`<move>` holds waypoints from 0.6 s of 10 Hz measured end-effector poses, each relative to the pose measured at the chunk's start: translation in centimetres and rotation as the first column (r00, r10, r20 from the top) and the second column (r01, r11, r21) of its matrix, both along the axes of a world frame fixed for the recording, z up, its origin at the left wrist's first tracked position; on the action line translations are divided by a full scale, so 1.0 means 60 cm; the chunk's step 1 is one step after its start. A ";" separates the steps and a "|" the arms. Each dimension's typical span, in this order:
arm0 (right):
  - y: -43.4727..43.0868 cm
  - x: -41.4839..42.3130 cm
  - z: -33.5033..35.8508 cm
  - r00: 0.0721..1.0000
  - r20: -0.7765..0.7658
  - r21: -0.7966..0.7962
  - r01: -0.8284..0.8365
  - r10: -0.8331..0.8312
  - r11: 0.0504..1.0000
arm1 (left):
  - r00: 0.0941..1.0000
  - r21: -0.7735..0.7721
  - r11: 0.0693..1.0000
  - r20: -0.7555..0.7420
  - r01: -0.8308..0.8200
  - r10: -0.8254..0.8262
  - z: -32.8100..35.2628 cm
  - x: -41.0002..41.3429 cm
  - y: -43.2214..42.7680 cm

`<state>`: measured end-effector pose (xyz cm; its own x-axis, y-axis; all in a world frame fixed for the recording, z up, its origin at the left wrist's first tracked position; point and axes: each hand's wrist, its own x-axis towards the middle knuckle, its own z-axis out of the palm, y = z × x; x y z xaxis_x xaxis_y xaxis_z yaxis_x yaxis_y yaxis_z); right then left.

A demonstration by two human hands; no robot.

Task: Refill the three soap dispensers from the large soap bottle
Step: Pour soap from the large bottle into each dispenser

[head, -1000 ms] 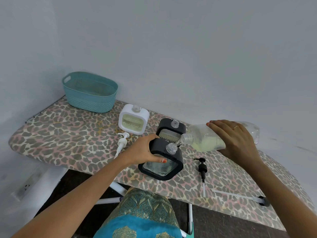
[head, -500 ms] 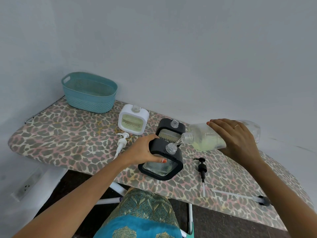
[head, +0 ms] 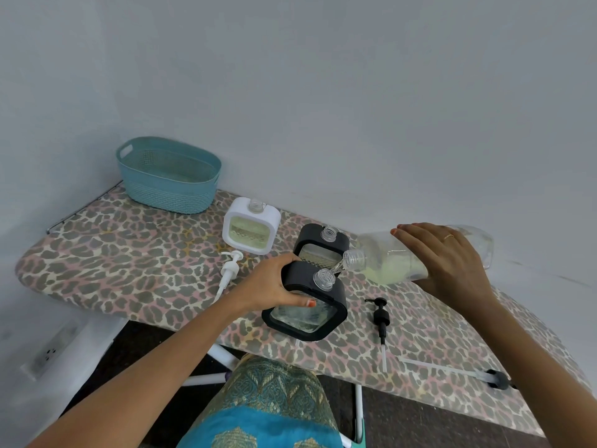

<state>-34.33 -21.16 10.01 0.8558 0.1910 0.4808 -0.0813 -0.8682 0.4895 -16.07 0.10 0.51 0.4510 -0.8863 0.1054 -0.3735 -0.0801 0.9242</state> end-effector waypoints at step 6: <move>0.001 0.001 0.006 1.000 -0.008 -0.006 0.004 -0.004 1.000 | 1.000 0.001 1.000 -0.019 -0.008 0.008 -0.002 0.002 0.000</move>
<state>-34.26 -21.08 10.36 0.8606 0.1900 0.4725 -0.0810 -0.8649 0.4953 -15.94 0.09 0.39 0.4597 -0.8829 0.0957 -0.3551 -0.0840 0.9310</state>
